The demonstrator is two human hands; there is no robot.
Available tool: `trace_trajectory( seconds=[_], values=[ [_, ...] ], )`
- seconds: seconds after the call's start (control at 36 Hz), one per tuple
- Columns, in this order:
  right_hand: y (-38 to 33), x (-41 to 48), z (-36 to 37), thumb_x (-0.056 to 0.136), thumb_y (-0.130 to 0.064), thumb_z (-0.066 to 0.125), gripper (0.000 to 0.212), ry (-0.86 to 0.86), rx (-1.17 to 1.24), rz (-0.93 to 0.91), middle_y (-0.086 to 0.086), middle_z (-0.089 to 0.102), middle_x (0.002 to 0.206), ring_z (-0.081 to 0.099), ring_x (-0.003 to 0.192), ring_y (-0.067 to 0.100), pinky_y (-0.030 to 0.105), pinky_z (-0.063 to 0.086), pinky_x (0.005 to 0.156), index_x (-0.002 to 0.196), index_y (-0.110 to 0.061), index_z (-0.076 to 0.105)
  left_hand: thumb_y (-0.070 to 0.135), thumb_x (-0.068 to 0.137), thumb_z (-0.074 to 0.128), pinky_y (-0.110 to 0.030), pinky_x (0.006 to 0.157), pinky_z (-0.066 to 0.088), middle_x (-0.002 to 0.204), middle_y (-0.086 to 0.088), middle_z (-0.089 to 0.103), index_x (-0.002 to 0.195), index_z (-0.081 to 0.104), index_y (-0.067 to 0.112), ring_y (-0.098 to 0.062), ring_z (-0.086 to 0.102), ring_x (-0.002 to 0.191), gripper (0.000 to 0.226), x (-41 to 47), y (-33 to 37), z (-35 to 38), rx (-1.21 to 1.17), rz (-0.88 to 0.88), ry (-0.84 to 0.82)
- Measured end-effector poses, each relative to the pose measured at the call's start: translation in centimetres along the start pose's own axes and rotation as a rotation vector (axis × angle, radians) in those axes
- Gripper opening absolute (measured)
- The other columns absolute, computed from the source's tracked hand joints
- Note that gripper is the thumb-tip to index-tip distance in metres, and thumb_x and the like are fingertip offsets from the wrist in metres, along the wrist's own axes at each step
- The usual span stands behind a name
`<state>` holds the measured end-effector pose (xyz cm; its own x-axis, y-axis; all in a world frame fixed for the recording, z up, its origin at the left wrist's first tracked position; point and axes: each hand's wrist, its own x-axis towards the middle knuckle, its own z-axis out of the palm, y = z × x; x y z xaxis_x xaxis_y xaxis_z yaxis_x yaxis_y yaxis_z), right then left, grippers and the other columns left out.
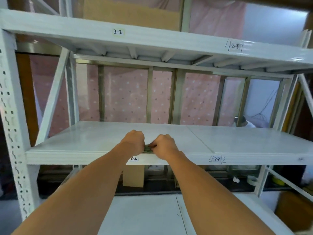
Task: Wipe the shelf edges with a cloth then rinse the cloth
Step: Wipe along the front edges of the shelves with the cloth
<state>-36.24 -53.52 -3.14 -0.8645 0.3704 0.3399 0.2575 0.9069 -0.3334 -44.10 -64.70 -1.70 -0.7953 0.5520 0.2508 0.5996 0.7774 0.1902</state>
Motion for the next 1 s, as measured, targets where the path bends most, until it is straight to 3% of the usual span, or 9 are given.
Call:
trace_trajectory(
  seconds=[0.19,0.31,0.67,1.0],
  values=[
    [-1.3,-0.7,-0.8,0.096,-0.022,0.063,0.024,0.009,-0.017,-0.041,0.001,0.074,0.111,0.064,0.093,0.021,0.024,0.052,0.081,0.116,-0.025,0.076,0.010,0.088,0.060,-0.026,0.059,0.047,0.091,-0.006,0.064,0.097,0.074,0.011,-0.021,0.060,0.077,0.017,-1.4,-0.7,-1.7,0.004,0.016,0.016],
    [-1.7,-0.6,-0.4,0.095,-0.023,0.064,0.023,0.001,-0.015,-0.046,-0.001,0.074,0.109,0.064,0.091,0.020,0.025,0.054,0.080,0.114,-0.027,0.077,0.013,0.089,0.062,-0.023,0.053,0.042,0.086,-0.005,0.064,0.098,0.075,0.013,-0.016,0.056,0.069,0.016,-1.9,-1.5,-1.9,0.013,0.016,-0.002],
    [-3.1,3.5,2.2,0.096,-0.023,0.061,0.025,-0.041,-0.025,-0.044,0.002,0.072,0.109,0.065,0.091,0.023,0.030,0.057,0.085,0.116,-0.026,0.076,0.013,0.089,0.061,-0.027,0.066,0.052,0.091,-0.005,0.067,0.102,0.075,0.014,-0.020,0.060,0.077,0.019,1.5,-4.2,-1.4,0.066,-0.002,-0.033],
    [-1.9,9.8,4.1,0.095,-0.023,0.060,0.025,-0.041,0.010,0.002,0.004,0.071,0.110,0.064,0.092,0.027,0.033,0.056,0.088,0.113,-0.028,0.078,0.005,0.087,0.059,-0.027,0.064,0.044,0.090,-0.008,0.056,0.090,0.064,0.010,-0.023,0.055,0.080,0.008,7.1,-4.1,-0.5,0.149,-0.005,0.014]
  ],
)
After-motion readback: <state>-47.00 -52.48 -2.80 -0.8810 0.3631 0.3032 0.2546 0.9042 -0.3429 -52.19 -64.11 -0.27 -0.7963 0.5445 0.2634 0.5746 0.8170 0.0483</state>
